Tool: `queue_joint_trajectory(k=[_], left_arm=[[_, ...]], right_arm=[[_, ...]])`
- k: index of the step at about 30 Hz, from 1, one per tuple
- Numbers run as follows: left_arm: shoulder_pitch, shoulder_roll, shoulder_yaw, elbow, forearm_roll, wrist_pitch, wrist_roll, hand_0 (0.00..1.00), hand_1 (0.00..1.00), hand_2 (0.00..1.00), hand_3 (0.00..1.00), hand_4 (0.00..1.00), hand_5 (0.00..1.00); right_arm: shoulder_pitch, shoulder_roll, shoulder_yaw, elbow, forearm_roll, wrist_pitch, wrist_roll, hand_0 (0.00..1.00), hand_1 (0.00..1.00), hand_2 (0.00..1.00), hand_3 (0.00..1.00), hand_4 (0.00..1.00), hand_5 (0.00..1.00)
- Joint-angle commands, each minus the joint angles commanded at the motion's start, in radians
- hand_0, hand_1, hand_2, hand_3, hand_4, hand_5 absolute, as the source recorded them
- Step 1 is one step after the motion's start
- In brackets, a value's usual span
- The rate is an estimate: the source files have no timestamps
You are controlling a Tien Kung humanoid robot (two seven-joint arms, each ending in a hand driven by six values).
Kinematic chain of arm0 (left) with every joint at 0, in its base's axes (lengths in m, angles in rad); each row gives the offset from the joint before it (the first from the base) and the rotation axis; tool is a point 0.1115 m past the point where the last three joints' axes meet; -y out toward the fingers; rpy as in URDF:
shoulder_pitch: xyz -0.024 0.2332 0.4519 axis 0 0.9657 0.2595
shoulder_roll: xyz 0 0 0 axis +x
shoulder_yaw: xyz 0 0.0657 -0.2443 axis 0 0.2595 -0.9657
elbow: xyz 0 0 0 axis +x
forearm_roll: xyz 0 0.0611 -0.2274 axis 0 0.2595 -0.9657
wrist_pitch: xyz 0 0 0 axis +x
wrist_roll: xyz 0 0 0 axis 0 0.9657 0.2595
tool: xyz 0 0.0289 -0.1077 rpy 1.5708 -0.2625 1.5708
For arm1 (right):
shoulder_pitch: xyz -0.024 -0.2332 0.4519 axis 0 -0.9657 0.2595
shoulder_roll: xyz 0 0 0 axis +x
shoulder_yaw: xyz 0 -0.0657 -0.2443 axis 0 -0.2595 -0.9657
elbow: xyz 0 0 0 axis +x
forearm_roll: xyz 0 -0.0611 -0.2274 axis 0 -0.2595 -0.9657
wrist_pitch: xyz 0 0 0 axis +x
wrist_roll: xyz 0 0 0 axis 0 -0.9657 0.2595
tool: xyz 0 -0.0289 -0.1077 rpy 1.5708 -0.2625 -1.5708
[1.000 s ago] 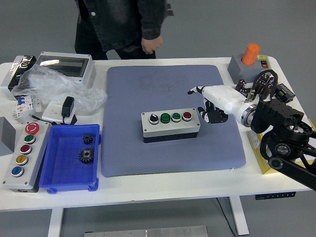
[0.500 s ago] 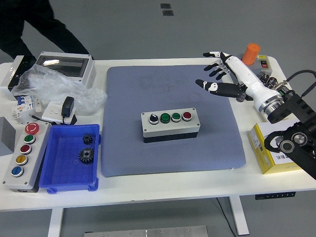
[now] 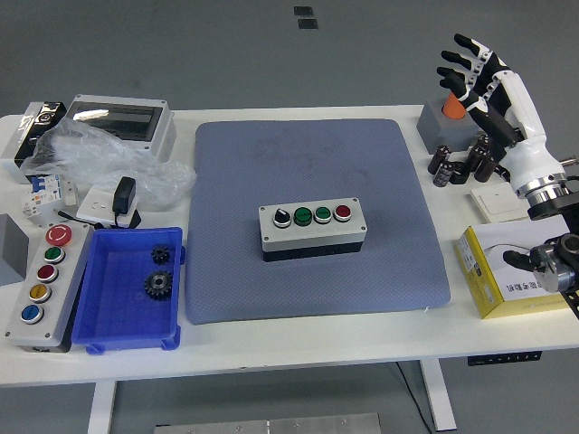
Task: Pick up the button,place it on the desk,press the button,press the button
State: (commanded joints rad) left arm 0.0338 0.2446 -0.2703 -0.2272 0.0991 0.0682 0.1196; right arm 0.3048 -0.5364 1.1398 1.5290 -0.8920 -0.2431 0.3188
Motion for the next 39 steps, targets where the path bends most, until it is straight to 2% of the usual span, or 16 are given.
queue_joint_trajectory(k=[1, 9, 15, 29, 39], left_arm=[[-0.001, 0.000, -0.004, 0.000, 0.003, 0.000, 0.000, 0.695, 0.737, 0.670, 0.673, 0.678, 0.450], [-0.009, 0.006, -0.029, -0.001, 0.021, -0.002, 0.003, 0.695, 0.736, 0.670, 0.674, 0.678, 0.448], [-0.021, 0.014, -0.040, -0.001, 0.030, -0.006, 0.005, 0.695, 0.736, 0.671, 0.676, 0.681, 0.448], [-0.044, 0.056, -0.027, -0.004, 0.036, -0.011, 0.017, 0.695, 0.734, 0.670, 0.685, 0.695, 0.460], [-0.036, 0.073, -0.014, -0.004, 0.038, -0.016, 0.027, 0.695, 0.733, 0.670, 0.688, 0.702, 0.464]], right_arm=[[-0.003, -0.002, 0.009, 0.004, 0.010, -0.001, 0.002, 0.784, 0.771, 0.796, 0.844, 0.998, 0.794], [-0.014, -0.022, 0.056, 0.061, -0.029, -0.020, -0.009, 0.789, 0.769, 0.795, 0.843, 0.998, 0.792], [-0.025, -0.014, 0.090, 0.116, -0.089, -0.039, -0.017, 0.791, 0.769, 0.794, 0.841, 0.998, 0.787], [-0.105, -0.013, 0.215, 0.090, -0.068, -0.041, -0.007, 0.793, 0.770, 0.794, 0.836, 0.998, 0.810], [-0.113, -0.007, 0.238, 0.093, -0.084, -0.042, -0.013, 0.791, 0.766, 0.789, 0.831, 0.998, 0.810]])
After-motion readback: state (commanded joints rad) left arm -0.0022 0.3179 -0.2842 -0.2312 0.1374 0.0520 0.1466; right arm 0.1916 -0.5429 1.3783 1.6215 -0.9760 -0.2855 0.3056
